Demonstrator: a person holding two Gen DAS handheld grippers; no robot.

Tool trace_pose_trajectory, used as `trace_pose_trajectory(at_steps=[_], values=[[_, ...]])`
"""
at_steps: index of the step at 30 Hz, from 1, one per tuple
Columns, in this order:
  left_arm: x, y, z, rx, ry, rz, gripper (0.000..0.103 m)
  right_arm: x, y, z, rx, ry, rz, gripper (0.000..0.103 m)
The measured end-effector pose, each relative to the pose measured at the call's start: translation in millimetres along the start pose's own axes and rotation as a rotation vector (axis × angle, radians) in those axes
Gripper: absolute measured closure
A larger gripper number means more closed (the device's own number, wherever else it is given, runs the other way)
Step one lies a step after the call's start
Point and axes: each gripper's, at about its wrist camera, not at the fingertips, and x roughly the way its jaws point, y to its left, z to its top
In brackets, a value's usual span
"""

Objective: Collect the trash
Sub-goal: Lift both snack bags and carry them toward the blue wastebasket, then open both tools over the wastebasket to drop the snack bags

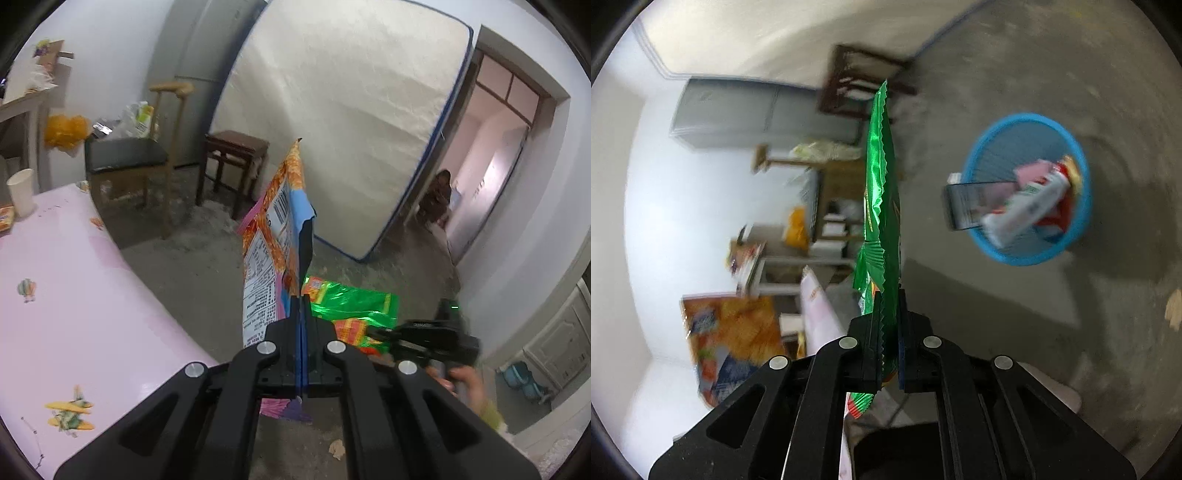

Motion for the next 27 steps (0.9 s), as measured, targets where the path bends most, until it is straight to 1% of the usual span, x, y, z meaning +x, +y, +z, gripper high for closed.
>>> trace_pose_trajectory(at_steps=[4,7,8,9,10,12,13,14,16,18,19,22,23,26,27], values=[[26.7,-8.6,2.2,0.016,0.047,0.002,0.103,39.3,-37.3,32.5,0.145,-0.008,-0.026,0.095],[42.6,-10.9,4.8,0.037,0.072,0.013,0.103,62.4,-52.7,53.4,0.198,-0.020,-0.056,0.089],[48.4,-12.0,5.3,0.041,0.081,0.015,0.103,70.6,-60.4,61.1,0.222,-0.016,-0.075,0.077],[51.3,-11.2,3.2,0.042,0.087,0.014,0.103,74.8,-68.1,65.6,0.248,-0.016,-0.101,0.064],[57.0,-12.1,2.9,0.045,0.095,0.012,0.103,78.7,-73.7,70.0,0.260,-0.015,-0.130,0.060],[64.3,-12.8,2.2,0.052,0.108,0.014,0.103,84.7,-84.9,76.0,0.262,-0.015,-0.215,0.056],[70.1,-12.7,2.0,0.056,0.116,0.013,0.103,84.7,-87.5,76.1,0.257,-0.014,-0.243,0.053],[74.5,-13.6,1.7,0.059,0.124,0.012,0.103,82.7,-90.5,75.1,0.249,-0.016,-0.273,0.048],[83.8,-15.1,0.9,0.065,0.136,0.011,0.103,78.0,-91.4,76.2,0.229,-0.025,-0.302,0.044],[94.0,-17.5,3.5,0.071,0.148,0.005,0.103,71.2,-91.0,75.6,0.183,-0.044,-0.342,0.037],[98.9,-19.1,5.2,0.071,0.151,0.000,0.103,65.5,-90.3,75.5,0.157,-0.056,-0.373,0.036],[112.8,-26.8,13.5,0.054,0.153,-0.046,0.103,53.2,-91.7,76.8,0.118,-0.071,-0.407,0.036],[122.0,-28.5,19.2,0.030,0.154,-0.082,0.103,51.8,-94.4,76.5,0.115,-0.071,-0.403,0.035],[150.3,-31.1,27.9,-0.066,0.182,-0.189,0.103,48.6,-103.0,75.3,0.124,-0.067,-0.372,0.035],[167.7,-29.7,30.9,-0.125,0.201,-0.231,0.103,54.6,-106.0,78.2,0.132,-0.068,-0.364,0.035]])
